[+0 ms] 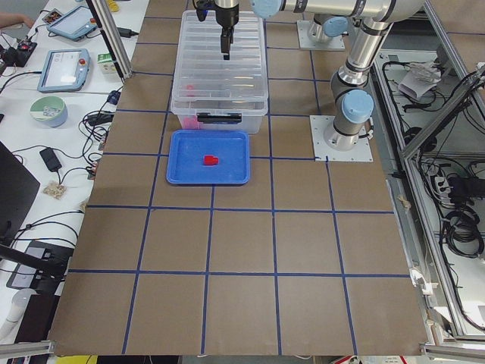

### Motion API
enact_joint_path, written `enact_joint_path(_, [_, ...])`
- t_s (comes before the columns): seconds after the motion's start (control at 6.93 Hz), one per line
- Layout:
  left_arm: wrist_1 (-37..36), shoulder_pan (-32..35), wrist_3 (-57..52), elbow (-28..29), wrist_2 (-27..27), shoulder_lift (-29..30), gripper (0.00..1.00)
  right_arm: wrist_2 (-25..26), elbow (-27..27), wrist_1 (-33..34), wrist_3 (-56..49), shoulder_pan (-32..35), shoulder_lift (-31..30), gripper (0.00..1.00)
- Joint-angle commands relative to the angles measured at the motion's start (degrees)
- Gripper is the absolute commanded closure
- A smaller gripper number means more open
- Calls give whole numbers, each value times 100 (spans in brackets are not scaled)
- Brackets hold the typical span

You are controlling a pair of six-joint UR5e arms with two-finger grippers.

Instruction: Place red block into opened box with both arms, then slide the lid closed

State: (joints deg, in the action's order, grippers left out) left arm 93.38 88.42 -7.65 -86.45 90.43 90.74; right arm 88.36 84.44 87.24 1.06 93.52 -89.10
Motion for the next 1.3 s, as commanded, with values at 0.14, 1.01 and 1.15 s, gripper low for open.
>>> enact_joint_path(0.14, [-4,0,0,-3,-25,-30,0,-3,-16,4,-1,0,-2,0])
enact_joint_path(1.01, [-4,0,0,6,9,-30,0,67,525,508,-351,-457,242,0])
enact_joint_path(1.15, [-4,0,0,14,10,-30,0,59,1042,1323,-500,-510,375,0])
